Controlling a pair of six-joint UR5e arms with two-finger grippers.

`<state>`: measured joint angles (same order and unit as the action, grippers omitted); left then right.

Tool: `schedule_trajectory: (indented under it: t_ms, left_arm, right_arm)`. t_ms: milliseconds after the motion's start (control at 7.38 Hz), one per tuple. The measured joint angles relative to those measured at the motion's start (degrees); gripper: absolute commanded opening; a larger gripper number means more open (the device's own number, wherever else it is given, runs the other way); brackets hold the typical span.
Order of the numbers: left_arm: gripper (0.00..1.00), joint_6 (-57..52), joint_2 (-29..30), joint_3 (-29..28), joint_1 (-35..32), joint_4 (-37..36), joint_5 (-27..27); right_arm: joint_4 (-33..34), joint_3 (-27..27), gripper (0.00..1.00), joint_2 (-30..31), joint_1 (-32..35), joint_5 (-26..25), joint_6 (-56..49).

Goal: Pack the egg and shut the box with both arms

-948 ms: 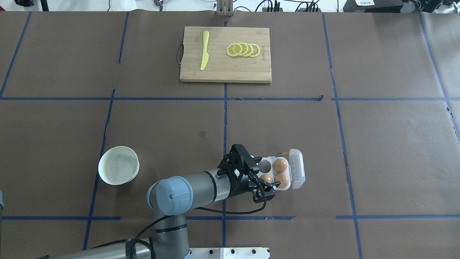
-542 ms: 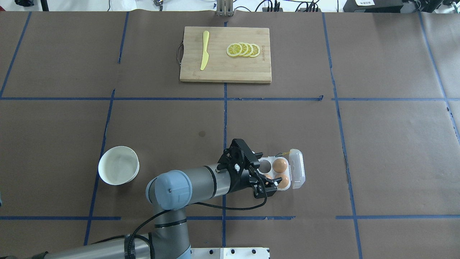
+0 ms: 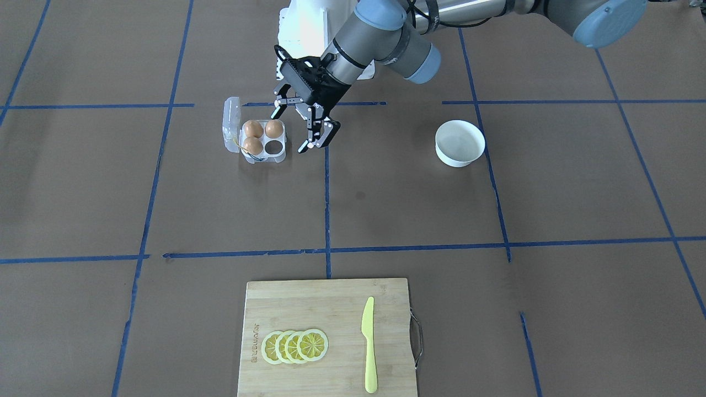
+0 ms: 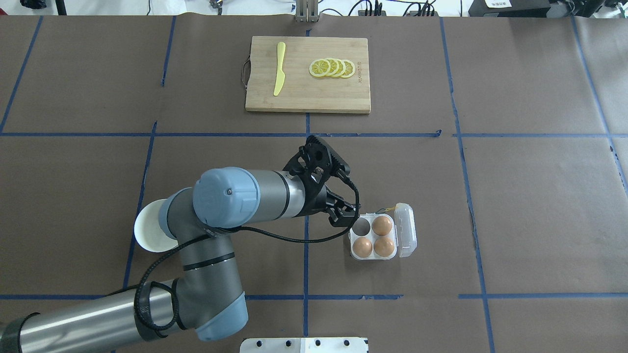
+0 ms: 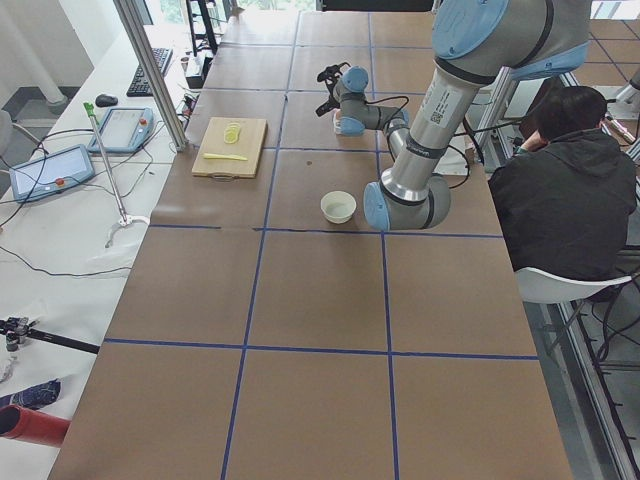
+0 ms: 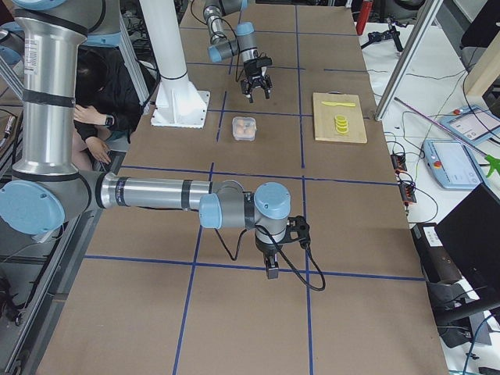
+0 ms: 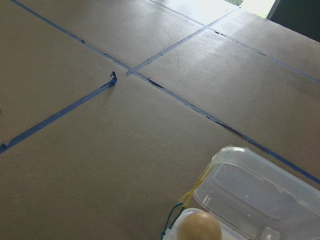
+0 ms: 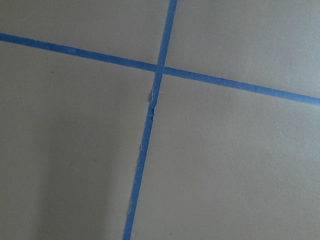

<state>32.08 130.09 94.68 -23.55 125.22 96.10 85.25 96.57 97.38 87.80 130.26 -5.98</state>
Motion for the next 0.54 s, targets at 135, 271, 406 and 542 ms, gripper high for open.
schedule_trajectory:
  t_ms: [135, 271, 406, 542]
  left_arm:
    - [1.00, 0.03, -1.08, 4.03, -4.41, -9.73, 4.29]
    - [1.00, -0.18, -3.47, 7.54, -10.26, -17.53, 9.81]
    - [1.00, -1.19, -6.94, 10.43, -17.68, -22.02, 14.91]
    - [1.00, -4.26, -10.20, 11.99, -25.01, -24.65, 18.59]
  right_arm:
    - [0.00, -0.11, 1.00, 0.00, 0.00, 0.00, 0.00]
    - [0.00, -0.19, 1.00, 0.00, 0.00, 0.00, 0.00]
    - [0.00, -0.22, 1.00, 0.00, 0.00, 0.00, 0.00]
    - [0.00, -0.27, 1.00, 0.00, 0.00, 0.00, 0.00]
